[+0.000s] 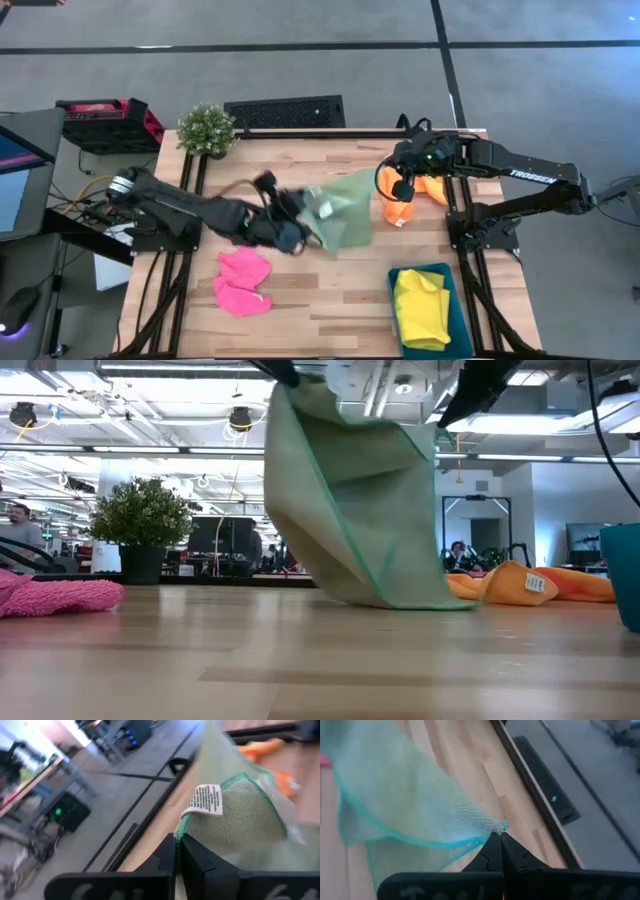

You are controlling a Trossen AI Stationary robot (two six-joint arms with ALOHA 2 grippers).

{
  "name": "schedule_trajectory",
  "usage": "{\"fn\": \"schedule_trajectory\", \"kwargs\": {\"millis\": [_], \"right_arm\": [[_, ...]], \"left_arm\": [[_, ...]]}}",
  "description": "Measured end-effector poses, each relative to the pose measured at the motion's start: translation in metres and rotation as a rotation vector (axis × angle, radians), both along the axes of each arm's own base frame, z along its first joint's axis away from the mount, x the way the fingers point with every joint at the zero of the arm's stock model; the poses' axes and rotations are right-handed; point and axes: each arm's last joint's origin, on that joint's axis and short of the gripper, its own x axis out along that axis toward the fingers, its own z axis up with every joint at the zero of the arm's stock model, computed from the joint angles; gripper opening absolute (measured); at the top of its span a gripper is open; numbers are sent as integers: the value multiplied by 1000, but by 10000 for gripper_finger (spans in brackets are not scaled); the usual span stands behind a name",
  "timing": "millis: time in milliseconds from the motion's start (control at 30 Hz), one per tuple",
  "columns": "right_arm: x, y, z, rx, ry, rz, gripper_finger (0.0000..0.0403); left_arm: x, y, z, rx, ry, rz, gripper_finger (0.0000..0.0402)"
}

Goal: Fold microfiber towels
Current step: Fold the green microfiber towel

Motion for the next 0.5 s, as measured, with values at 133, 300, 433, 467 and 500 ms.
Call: {"fn": "schedule_trajectory", "kwargs": {"millis": [133,300,433,467,500], "right_arm": [[2,-5,3,-91,-1,-11,2],[4,-17,11,-215,-47,-73,2],[8,-31,17,-278,-107,-112,2],[9,-36,18,-296,-114,-121,2],[10,-40,19,-315,-125,-130,2]], "left_arm": [[-15,29,18,-4,-17,76,0],[-28,64,37,29,-37,172,0],[-34,91,44,89,-17,266,0],[-35,97,47,108,-17,283,0],[-35,102,50,127,-8,292,0]]}}
